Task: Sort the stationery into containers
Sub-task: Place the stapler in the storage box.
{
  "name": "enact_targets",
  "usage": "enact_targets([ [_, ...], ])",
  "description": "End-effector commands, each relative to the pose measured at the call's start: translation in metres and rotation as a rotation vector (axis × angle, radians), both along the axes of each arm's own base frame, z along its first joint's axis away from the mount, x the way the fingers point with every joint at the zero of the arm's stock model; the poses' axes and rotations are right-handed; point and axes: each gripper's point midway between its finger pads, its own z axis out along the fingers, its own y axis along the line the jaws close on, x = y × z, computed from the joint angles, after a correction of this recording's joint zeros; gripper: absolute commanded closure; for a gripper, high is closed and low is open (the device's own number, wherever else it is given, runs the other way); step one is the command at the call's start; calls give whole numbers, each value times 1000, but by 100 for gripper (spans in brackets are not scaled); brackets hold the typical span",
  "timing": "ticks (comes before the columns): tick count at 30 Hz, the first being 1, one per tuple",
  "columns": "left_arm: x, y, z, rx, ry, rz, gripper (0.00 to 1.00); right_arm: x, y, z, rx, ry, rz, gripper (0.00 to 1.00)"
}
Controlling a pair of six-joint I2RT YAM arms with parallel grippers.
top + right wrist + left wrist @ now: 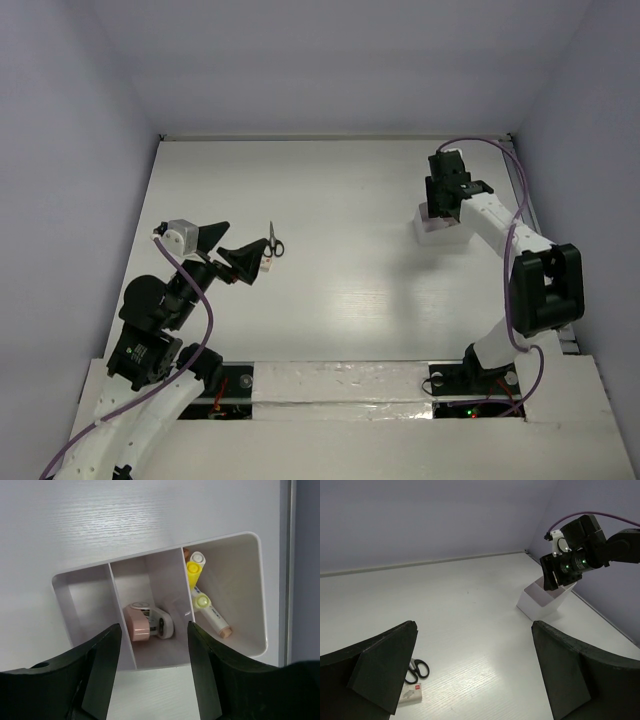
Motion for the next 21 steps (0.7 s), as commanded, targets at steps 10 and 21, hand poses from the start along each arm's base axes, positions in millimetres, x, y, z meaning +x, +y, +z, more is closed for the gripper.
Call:
enact_targets([
  [10,-4,1,26,-27,-60,-4,1,8,29,60,141,-196,72,39],
  [21,-1,3,25,-27,-53,14,1,-23,313,51,608,-205,734,60],
])
